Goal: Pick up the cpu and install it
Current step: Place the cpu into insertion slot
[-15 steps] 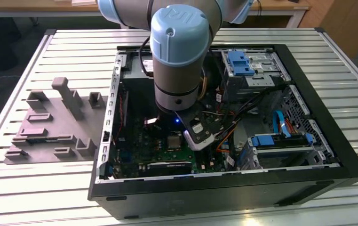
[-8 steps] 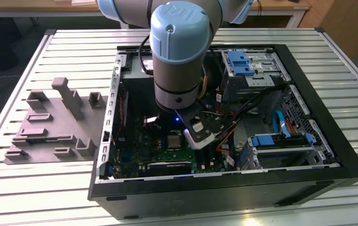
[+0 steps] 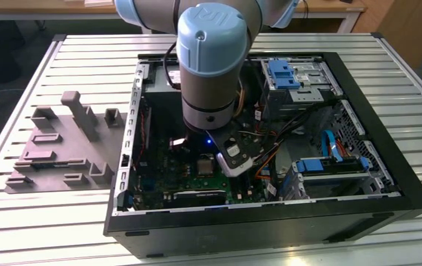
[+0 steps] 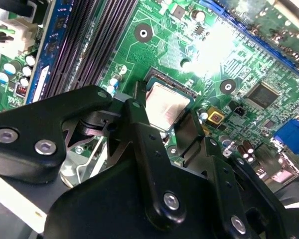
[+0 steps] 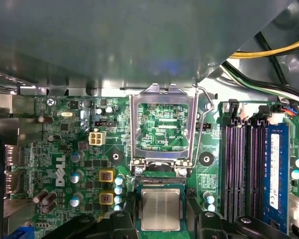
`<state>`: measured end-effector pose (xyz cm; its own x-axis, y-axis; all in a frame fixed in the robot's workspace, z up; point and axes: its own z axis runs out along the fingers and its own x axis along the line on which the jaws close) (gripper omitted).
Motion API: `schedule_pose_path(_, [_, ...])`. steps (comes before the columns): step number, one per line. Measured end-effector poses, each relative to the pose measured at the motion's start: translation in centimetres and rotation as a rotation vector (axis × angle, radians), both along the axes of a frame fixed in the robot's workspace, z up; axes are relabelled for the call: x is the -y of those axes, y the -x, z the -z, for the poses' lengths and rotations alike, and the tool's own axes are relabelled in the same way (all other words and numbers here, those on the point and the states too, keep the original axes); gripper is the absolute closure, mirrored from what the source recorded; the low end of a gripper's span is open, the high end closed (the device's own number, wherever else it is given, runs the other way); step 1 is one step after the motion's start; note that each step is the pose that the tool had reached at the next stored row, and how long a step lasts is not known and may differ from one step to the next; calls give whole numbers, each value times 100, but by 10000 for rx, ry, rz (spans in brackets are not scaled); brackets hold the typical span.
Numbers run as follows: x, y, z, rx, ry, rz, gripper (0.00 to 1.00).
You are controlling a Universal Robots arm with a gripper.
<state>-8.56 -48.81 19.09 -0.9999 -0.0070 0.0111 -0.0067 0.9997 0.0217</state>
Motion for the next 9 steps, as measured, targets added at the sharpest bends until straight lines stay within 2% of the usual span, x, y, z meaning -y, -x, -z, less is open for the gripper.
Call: schedule_pose_path(9, [1, 0, 20, -1, 2, -1, 53])
